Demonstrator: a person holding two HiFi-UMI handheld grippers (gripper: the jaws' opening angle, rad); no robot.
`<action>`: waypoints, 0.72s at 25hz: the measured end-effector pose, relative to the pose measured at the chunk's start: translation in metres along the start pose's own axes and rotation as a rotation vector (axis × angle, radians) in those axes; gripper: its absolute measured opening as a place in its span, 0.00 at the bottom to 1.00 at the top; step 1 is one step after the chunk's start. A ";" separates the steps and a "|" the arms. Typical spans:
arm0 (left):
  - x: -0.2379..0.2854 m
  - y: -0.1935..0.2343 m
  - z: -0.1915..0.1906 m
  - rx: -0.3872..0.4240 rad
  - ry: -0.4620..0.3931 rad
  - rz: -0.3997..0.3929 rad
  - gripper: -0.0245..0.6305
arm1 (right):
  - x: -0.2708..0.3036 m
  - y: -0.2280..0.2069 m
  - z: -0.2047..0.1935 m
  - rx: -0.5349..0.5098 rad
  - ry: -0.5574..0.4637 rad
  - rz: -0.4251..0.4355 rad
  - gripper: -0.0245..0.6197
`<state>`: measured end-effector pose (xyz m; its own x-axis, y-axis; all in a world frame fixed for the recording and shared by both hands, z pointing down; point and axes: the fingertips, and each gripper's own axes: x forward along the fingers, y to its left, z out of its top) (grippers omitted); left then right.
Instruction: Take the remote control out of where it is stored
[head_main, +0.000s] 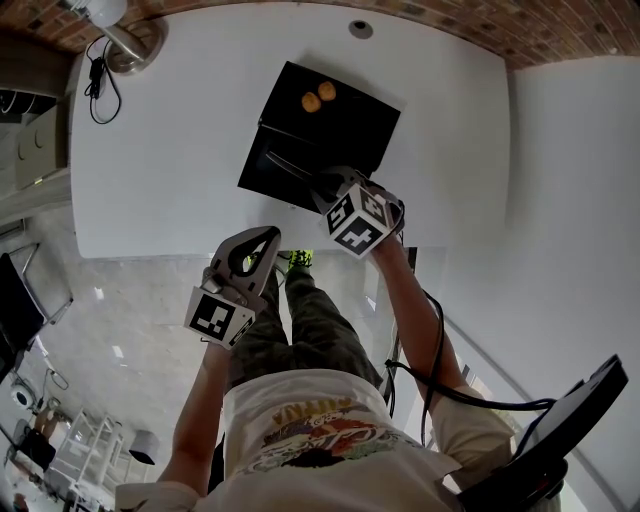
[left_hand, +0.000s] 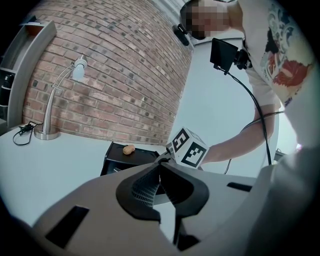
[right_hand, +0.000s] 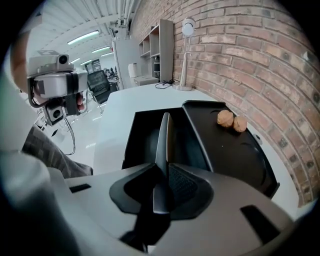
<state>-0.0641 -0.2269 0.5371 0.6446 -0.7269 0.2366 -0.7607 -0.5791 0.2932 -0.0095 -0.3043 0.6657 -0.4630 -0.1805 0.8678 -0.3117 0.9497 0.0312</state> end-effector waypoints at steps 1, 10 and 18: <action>0.001 0.000 0.001 0.002 -0.001 -0.001 0.05 | 0.000 0.000 0.001 -0.003 -0.001 0.000 0.17; 0.003 0.002 0.005 0.025 0.003 0.001 0.05 | -0.011 -0.002 0.012 0.014 -0.038 -0.006 0.17; 0.006 0.007 0.010 0.049 0.010 0.005 0.05 | -0.024 -0.002 0.022 0.093 -0.110 -0.003 0.17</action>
<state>-0.0662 -0.2390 0.5308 0.6414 -0.7263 0.2471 -0.7666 -0.5932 0.2461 -0.0162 -0.3073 0.6342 -0.5485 -0.2149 0.8081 -0.3867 0.9220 -0.0173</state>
